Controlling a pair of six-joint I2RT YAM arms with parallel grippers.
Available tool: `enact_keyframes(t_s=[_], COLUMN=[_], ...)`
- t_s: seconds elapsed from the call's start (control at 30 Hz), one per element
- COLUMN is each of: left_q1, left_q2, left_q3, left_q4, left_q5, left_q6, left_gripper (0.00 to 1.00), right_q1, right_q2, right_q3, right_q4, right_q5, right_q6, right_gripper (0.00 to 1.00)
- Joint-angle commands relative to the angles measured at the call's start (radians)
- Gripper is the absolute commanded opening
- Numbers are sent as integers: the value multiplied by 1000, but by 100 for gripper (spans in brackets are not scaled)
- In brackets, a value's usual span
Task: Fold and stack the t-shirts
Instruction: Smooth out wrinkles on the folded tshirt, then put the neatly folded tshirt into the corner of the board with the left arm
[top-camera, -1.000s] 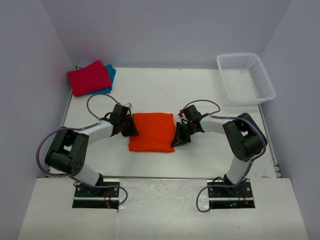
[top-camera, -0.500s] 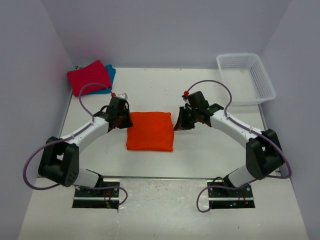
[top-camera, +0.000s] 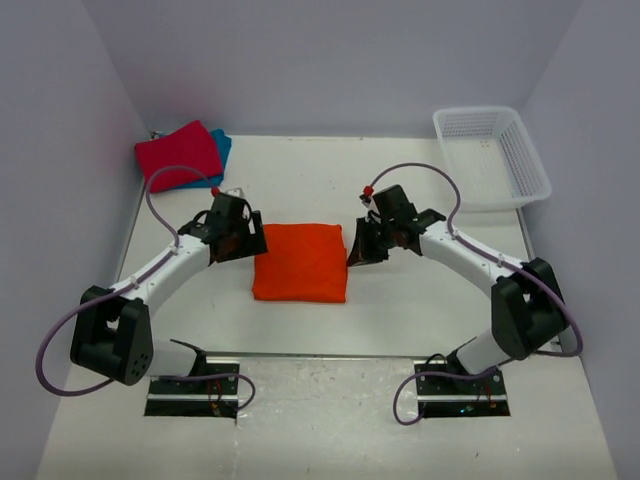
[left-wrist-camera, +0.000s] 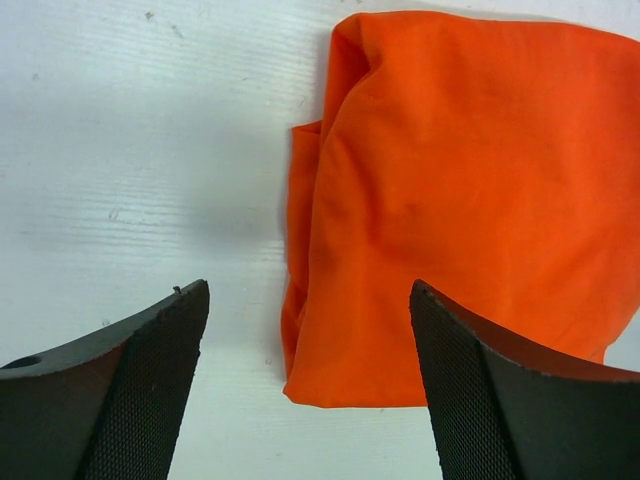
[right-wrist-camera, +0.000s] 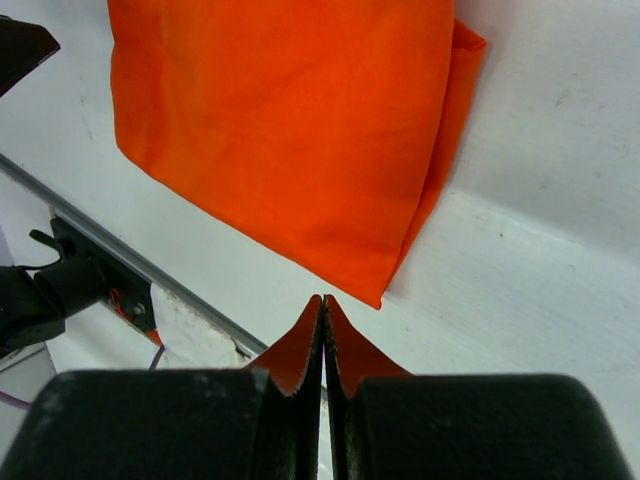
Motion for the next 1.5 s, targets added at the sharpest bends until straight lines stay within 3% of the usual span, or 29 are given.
enact_keyframes(t_s=[0.0,0.2,0.4,0.63,0.87,1.07,1.47], left_q1=[30,58,59,59,59,61,59], left_q2=[-12,-37,-12,-6,-32,-18,106], left_q3=[-25,-38,-53,-78,-85,-111,-216], left_q4=[6,26,39,63,69,111,305], left_q5=[12,37,46,60,35,53,224], left_q6=[3,-14,-10,-30,-37,-31,-33], left_gripper=[81,80,81,81,82,82,83], right_q1=[26,37,71,77,69,45,-17], right_q2=[82,295,464,602,590,532,486], right_q3=[78,227,403,437,344,282,241], right_q4=[48,74,36,31,16,-20,-30], right_q5=[-63,-208,-235,-241,-140,38,49], right_q6=[-33,-4,16,87,122,124,124], right_gripper=[0,0,0,0,0,0,0])
